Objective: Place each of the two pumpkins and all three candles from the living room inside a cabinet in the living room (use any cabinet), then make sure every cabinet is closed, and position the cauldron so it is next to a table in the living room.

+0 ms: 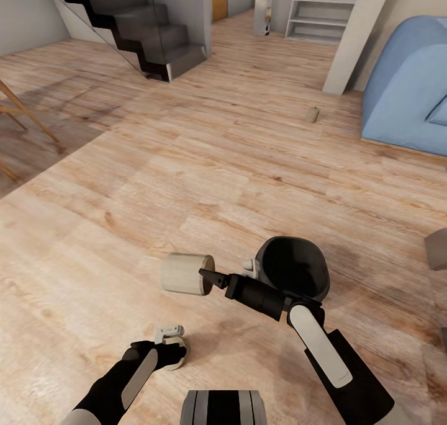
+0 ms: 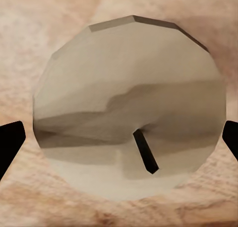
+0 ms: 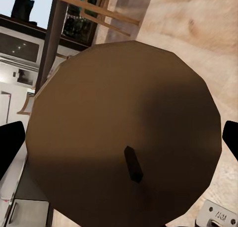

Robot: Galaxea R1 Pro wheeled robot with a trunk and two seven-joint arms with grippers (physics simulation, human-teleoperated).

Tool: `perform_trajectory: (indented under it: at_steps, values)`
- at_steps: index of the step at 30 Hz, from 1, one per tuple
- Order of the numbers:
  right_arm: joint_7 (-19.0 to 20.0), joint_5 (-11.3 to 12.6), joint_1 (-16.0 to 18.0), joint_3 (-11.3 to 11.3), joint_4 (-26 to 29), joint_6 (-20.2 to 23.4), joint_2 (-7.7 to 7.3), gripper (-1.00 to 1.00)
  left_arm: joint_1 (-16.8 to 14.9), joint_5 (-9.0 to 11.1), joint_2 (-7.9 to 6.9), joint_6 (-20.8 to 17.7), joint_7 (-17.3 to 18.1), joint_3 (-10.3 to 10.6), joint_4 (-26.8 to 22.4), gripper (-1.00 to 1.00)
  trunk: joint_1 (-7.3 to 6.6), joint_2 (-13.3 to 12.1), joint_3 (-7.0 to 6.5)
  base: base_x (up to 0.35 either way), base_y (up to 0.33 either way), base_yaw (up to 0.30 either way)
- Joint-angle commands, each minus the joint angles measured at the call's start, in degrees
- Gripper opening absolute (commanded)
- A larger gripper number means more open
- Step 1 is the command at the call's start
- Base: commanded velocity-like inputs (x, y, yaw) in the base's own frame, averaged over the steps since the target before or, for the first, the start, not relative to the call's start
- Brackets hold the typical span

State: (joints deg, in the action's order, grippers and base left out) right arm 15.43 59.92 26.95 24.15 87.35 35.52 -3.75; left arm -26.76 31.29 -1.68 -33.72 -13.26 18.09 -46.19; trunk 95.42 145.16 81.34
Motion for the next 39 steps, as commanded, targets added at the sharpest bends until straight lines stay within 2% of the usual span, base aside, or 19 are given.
perform_trajectory:
  at_steps: [1,10,11,39]
  values:
    - [0.0,0.2,0.0,0.0,0.0,0.2,-0.03,-1.00,0.0,0.6,-0.07,-0.1,-0.5,0.3,-0.1,1.00,-0.01,0.0,0.04,0.000,0.000,0.000]
    - [0.0,0.2,0.0,0.0,0.0,0.2,-0.03,-1.00,0.0,0.6,-0.07,-0.1,-0.5,0.3,-0.1,1.00,-0.01,0.0,0.04,0.000,0.000,0.000]
    - [0.0,0.2,0.0,0.0,0.0,0.2,-0.03,-1.00,0.0,0.6,-0.07,-0.1,-0.5,0.3,-0.1,-1.00,-0.01,0.0,0.04,0.000,0.000,0.000]
    - [0.0,0.1,0.0,0.0,0.0,0.2,-0.03,-1.00,0.0,0.7,-0.07,0.0,-0.5,0.5,-0.1,-1.00,-0.01,0.0,0.04,0.000,0.000,0.000]
